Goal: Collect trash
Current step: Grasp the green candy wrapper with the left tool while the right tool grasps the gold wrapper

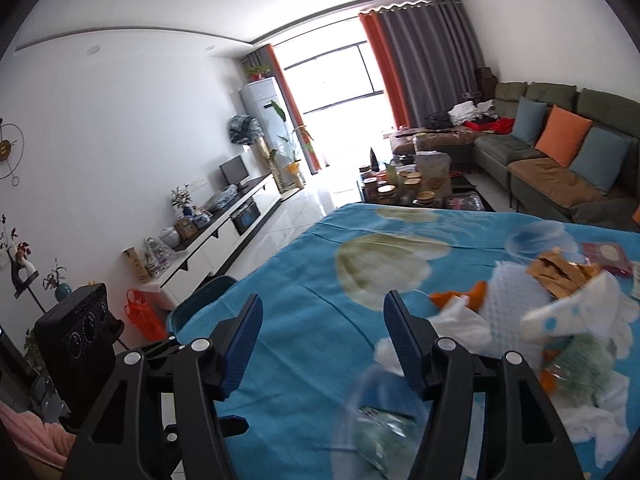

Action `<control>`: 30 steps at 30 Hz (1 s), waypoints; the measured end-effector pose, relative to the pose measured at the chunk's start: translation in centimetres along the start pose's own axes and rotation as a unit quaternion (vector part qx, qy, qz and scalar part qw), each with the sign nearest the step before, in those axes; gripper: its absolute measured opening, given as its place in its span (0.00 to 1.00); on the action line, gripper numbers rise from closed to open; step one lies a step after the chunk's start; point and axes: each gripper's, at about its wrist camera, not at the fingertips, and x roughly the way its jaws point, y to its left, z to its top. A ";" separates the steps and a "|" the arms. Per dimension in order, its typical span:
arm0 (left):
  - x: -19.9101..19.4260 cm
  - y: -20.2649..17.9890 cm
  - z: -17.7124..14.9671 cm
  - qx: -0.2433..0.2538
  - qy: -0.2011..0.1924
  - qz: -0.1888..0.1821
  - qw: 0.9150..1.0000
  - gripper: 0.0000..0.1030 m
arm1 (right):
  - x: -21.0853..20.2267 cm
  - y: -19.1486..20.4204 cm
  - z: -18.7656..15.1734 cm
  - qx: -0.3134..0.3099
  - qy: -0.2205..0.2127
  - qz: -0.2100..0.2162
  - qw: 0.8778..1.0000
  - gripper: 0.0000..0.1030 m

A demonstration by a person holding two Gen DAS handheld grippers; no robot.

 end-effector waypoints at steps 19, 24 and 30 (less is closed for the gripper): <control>7.3 -5.1 1.7 0.041 0.076 -0.026 0.996 0.63 | -8.7 -11.6 -9.8 0.144 0.036 -0.113 0.982 0.66; 7.6 -5.5 1.7 0.044 0.083 -0.032 0.995 0.55 | -8.3 -12.2 -10.8 0.158 0.046 -0.090 0.982 0.66; 7.4 -5.8 1.8 0.047 0.082 -0.038 0.995 0.43 | -8.0 -11.8 -11.2 0.168 0.053 -0.062 0.982 0.59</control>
